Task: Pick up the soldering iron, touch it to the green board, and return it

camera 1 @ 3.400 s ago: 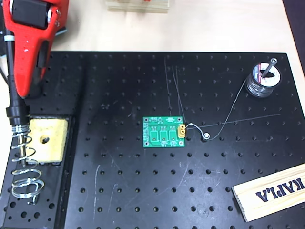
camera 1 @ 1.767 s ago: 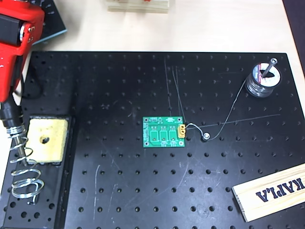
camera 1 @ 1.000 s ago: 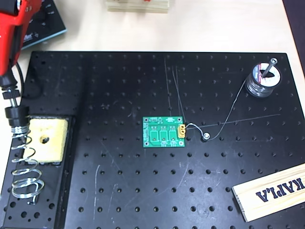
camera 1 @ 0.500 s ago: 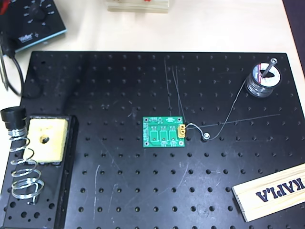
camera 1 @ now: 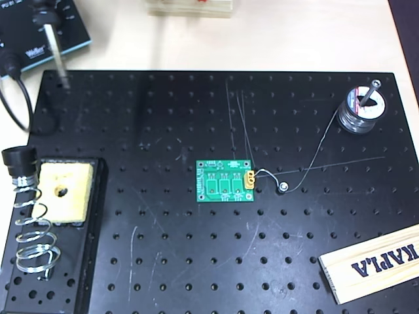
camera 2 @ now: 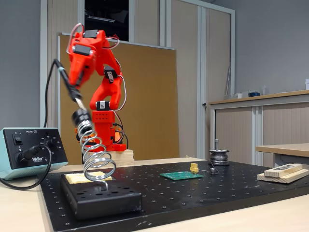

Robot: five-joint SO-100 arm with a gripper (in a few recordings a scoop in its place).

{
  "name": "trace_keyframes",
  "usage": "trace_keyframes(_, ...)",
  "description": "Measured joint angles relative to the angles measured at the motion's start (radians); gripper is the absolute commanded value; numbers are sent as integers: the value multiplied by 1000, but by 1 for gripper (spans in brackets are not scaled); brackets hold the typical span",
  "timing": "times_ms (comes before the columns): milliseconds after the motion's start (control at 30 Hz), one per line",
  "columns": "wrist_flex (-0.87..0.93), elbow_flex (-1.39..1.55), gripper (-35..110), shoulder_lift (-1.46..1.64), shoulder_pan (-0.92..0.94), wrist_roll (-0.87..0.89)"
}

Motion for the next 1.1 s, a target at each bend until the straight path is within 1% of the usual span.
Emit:
trace_keyframes(100,34,63,0,35,-106,135)
trace_keyframes(233,26,149,0,61,-258,290)
trace_keyframes(433,-92,255,0,29,-425,466)
trace_keyframes(600,-218,330,0,-55,-528,560)
trace_keyframes(767,-353,382,0,-126,-588,643)
trace_keyframes(1100,-522,430,0,-250,-646,706)
